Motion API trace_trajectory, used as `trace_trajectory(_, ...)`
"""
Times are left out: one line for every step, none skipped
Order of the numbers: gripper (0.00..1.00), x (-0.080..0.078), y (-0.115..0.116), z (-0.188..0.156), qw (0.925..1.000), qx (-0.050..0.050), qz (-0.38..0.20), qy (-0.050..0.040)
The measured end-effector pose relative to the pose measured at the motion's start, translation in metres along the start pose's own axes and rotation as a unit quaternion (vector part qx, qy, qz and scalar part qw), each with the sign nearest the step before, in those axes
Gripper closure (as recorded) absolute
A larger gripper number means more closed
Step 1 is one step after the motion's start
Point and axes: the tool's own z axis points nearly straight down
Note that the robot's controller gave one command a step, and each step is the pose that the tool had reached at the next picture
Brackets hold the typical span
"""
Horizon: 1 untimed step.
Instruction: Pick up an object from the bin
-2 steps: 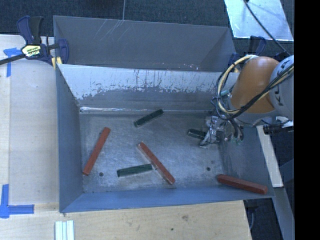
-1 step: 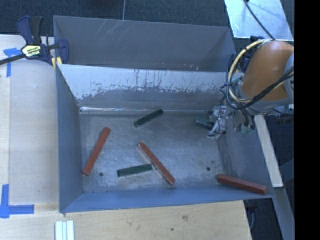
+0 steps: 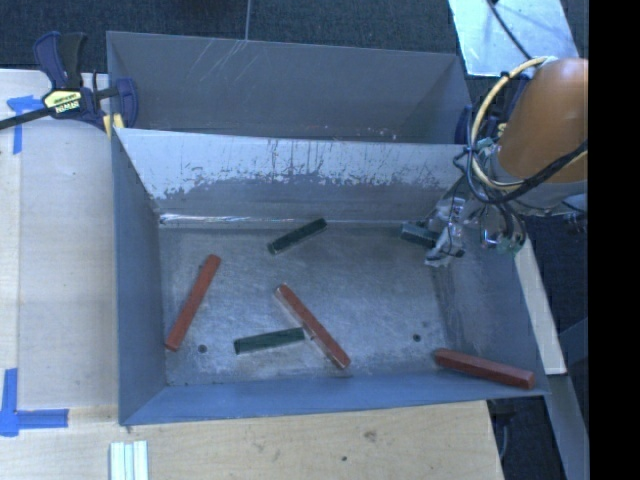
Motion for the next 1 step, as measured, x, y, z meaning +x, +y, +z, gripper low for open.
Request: trace_trajectory(1.00, -0.0012, -0.0001, -0.0066, 1.0000, 0.000, -0.001, 0.0009)
